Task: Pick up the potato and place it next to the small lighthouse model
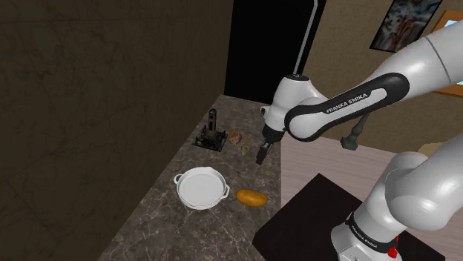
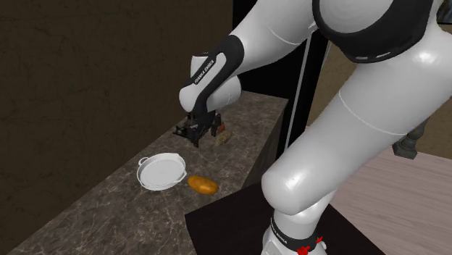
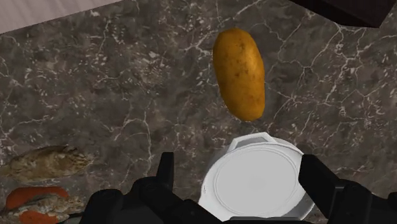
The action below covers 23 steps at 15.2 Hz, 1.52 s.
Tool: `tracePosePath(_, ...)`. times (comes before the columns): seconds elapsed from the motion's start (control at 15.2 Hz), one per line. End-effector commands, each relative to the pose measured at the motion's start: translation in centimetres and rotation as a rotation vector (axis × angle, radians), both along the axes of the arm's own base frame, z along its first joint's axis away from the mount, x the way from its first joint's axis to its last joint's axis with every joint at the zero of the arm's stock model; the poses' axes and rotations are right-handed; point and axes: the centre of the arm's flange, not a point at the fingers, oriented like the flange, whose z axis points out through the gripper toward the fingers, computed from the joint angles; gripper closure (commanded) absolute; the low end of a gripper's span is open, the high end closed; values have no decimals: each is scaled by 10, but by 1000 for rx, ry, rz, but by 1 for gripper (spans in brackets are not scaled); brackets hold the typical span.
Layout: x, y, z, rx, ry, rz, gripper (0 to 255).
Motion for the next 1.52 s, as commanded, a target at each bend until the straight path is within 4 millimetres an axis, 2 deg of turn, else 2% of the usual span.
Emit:
tracePosePath(0.0, 2, 11, -26, -8, 3, 38, 0)
tracePosePath(0.79, 4, 56, -177, -59, 32, 258, 0)
tracePosePath(1.25, 6, 55, -214, -59, 32, 258, 0)
tracePosePath(1.45, 7, 55, -217, -59, 32, 258, 0)
